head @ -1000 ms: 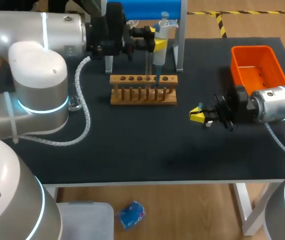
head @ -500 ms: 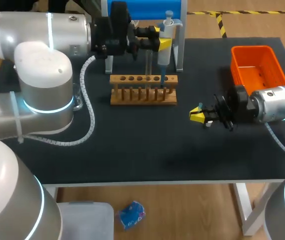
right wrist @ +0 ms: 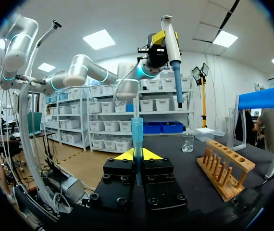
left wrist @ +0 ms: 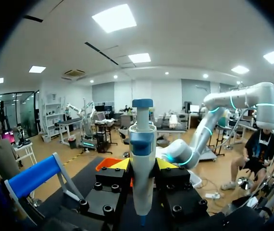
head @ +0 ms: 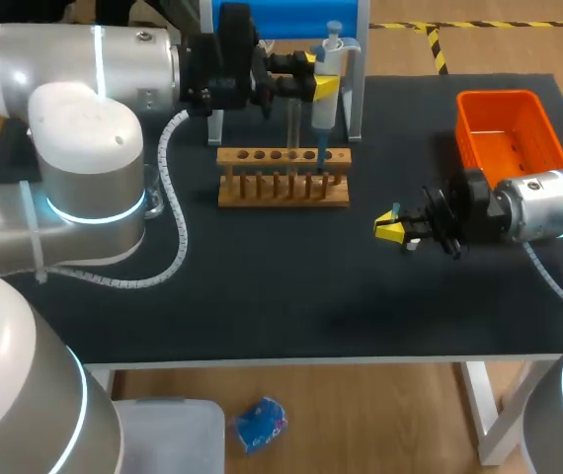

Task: Invert the test tube, pick up the pipette, mount the tip to pipette, aspirate from beaker and dispense into the tube, eject the tip, return the pipette, and cap with the stopper.

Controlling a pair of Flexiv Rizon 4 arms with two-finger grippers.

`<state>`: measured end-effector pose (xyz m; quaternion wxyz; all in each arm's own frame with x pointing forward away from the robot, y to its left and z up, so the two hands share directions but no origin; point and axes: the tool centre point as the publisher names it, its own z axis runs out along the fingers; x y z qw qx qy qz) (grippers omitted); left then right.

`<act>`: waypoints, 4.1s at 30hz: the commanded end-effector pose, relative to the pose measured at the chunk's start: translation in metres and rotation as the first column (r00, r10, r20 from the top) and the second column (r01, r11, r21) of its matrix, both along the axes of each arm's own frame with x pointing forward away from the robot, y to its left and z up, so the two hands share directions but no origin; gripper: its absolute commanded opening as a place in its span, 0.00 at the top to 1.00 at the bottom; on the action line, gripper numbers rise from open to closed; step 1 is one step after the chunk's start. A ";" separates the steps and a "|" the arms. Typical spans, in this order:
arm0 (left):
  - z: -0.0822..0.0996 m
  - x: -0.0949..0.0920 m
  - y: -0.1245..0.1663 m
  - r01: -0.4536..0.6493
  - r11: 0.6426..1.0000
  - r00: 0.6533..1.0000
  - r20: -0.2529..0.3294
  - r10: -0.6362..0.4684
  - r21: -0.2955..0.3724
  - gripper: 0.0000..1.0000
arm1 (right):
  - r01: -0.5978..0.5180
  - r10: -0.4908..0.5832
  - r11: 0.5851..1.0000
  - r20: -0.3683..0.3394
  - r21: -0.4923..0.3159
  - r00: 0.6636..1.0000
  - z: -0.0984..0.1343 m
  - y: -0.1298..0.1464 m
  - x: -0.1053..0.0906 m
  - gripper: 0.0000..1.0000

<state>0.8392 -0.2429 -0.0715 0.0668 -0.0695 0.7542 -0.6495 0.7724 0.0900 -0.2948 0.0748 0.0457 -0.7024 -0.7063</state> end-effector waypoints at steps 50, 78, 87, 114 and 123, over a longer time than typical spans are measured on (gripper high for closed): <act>-0.002 0.000 -0.001 -0.028 1.000 0.998 -0.055 0.027 -0.011 1.00 | -0.007 0.047 0.989 0.271 -0.149 0.961 -0.017 0.045 0.045 1.00; -0.002 0.000 -0.001 -0.028 1.000 0.998 -0.055 0.027 -0.011 1.00 | -0.004 0.069 0.982 0.337 -0.190 0.939 0.000 0.088 0.083 1.00; -0.002 0.000 -0.001 -0.028 1.000 0.998 -0.055 0.027 -0.011 1.00 | -0.012 0.069 0.984 0.316 -0.179 0.946 -0.002 0.093 0.082 1.00; -0.002 0.000 -0.001 -0.028 1.000 0.998 -0.055 0.027 -0.011 1.00 | -0.032 0.082 0.986 0.316 -0.161 0.945 0.003 0.092 0.071 1.00; -0.002 0.000 -0.001 -0.028 1.000 0.998 -0.055 0.027 -0.011 1.00 | -0.029 0.080 0.986 0.313 -0.162 0.946 0.002 0.091 0.072 1.00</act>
